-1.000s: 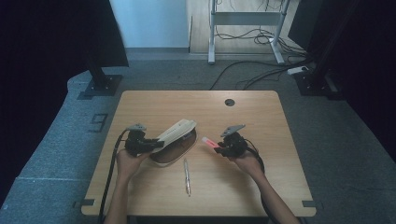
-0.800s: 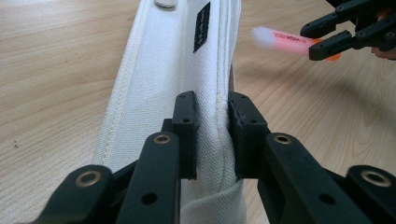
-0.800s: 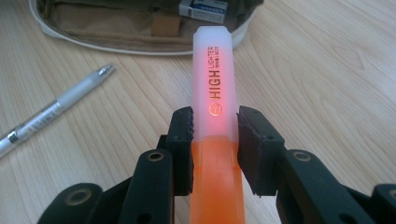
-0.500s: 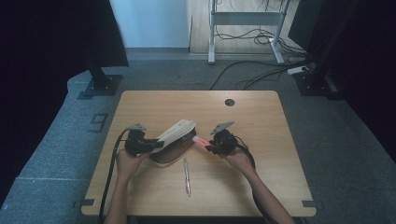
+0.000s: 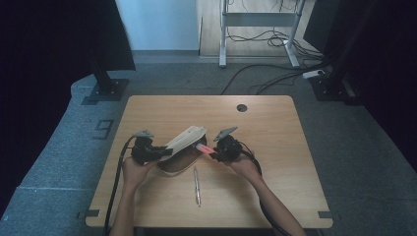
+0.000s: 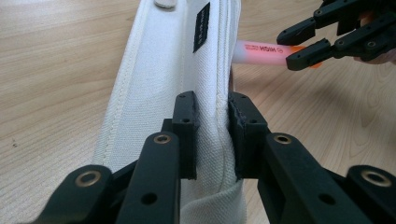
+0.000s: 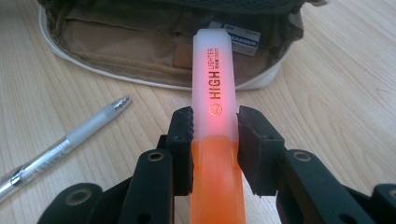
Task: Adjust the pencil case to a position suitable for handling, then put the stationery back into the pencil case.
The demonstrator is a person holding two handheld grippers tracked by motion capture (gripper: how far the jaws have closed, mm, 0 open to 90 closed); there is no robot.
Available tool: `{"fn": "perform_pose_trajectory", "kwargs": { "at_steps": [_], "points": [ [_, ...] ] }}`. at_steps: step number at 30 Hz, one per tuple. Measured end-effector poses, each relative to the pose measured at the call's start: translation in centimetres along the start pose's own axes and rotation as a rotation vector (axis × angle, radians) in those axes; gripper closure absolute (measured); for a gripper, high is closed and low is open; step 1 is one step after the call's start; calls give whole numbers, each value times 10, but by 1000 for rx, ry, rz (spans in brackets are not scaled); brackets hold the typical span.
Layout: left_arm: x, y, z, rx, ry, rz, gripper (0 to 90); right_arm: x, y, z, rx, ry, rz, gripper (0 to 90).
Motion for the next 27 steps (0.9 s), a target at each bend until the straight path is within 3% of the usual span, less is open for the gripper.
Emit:
{"fn": "perform_pose_trajectory", "kwargs": {
  "at_steps": [27],
  "points": [
    [0, 0, -2, 4, 8, 3, 744, 38, -27, 18, -42, -29, 10, 655]
  ]
}}
Point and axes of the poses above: each handheld gripper's, and its own axes: x roughly forward along the jaws, y roughly out of its underside, z roughly to its left, the point moved 9 cm from there along x, roughly forward along the jaws, and after that the axes turned 1 degree about -x, right-handed, at the moved point
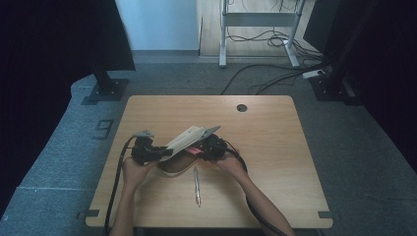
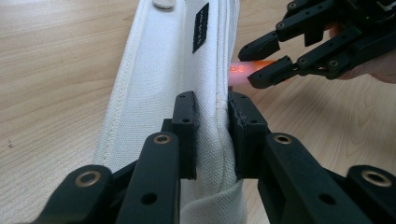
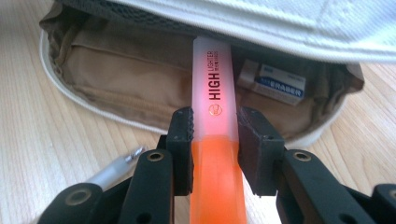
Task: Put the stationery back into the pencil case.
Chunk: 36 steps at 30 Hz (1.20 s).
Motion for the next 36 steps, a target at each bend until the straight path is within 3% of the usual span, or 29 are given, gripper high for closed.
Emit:
{"fn": "perform_pose_trajectory", "kwargs": {
  "at_steps": [12, 23, 25, 26, 28, 36],
  "points": [
    [1, 0, -1, 0, 7, 2, 743, 18, -14, 8, -27, -15, -5, 654],
    [2, 0, -1, 0, 10, 2, 743, 36, -21, 8, -23, -24, -6, 646],
    [2, 0, -1, 1, 9, 2, 743, 36, -21, 8, -22, -26, -7, 640],
    [2, 0, -1, 2, 10, 3, 743, 35, -20, 9, -25, -30, -4, 583],
    [2, 0, -1, 3, 9, 3, 743, 32, -19, 9, -28, -27, -6, 559],
    [2, 0, -1, 5, 7, 4, 742, 5, -10, 6, -12, -9, -26, 546]
  ]
}}
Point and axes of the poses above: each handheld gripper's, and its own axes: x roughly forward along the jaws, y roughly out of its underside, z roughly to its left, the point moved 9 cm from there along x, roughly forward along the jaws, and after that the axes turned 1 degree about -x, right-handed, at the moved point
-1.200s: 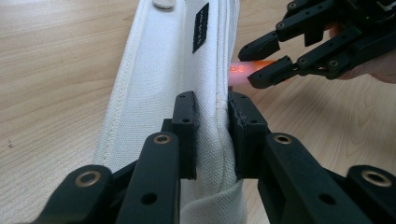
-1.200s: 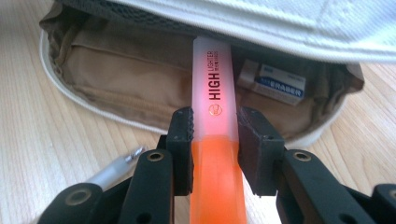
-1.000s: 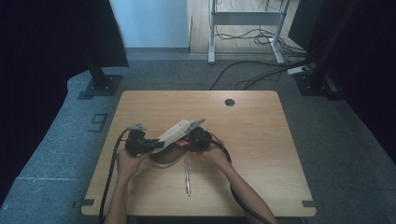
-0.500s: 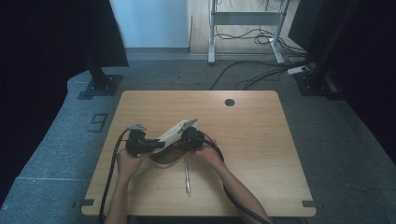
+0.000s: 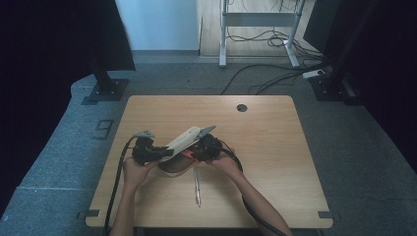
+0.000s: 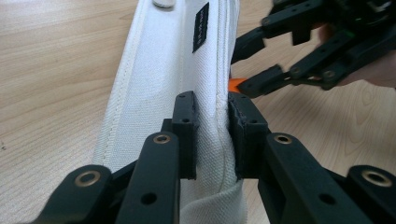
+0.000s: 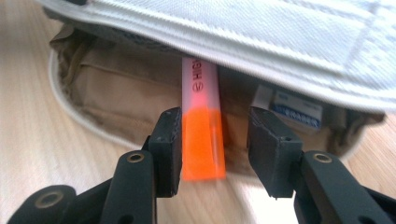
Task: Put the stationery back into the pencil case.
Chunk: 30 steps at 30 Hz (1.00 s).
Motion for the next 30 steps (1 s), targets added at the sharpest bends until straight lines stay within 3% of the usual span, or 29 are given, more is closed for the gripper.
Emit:
{"fn": "perform_pose_trajectory", "kwargs": {
  "at_steps": [8, 13, 19, 30],
  "points": [
    [0, 0, 0, 2, -2, 2, 741, -16, 17, 6, 14, -18, 0, 665],
    [0, 0, -1, 4, -2, 4, 740, -17, 23, 10, 19, -34, 2, 709],
    [0, 0, -1, 6, -1, 6, 741, -6, 29, 12, 24, -36, 22, 725],
    [0, 0, -2, 5, -2, 6, 740, 10, 23, 2, 29, -6, 22, 730]
  ]
}}
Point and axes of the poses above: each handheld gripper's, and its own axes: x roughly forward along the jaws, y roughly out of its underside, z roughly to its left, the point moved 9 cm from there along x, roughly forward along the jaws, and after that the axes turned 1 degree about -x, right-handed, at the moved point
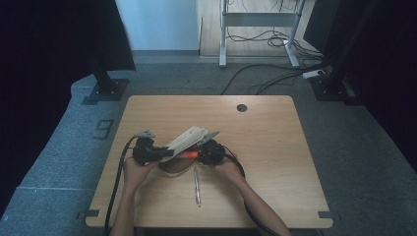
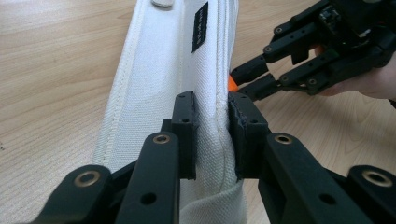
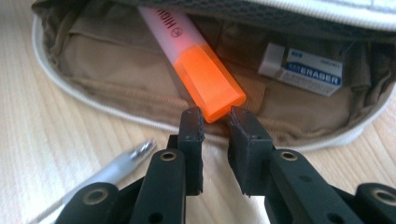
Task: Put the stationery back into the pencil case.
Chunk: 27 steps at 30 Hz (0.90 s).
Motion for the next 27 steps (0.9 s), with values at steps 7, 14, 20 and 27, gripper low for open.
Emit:
{"fn": "perform_pose_trajectory", "kwargs": {
  "at_steps": [7, 14, 20, 27],
  "points": [
    [0, 0, 0, 1, -4, 1, 739, 6, -11, -3, 7, 15, -14, 733],
    [0, 0, 0, 6, -8, 2, 738, 5, -14, -6, 3, 29, -7, 635],
    [0, 0, 0, 6, -8, 2, 738, -3, -10, -1, 7, 20, -5, 545],
    [0, 0, 0, 5, -8, 2, 738, -17, -2, 8, 11, 11, -9, 436]
  ]
}}
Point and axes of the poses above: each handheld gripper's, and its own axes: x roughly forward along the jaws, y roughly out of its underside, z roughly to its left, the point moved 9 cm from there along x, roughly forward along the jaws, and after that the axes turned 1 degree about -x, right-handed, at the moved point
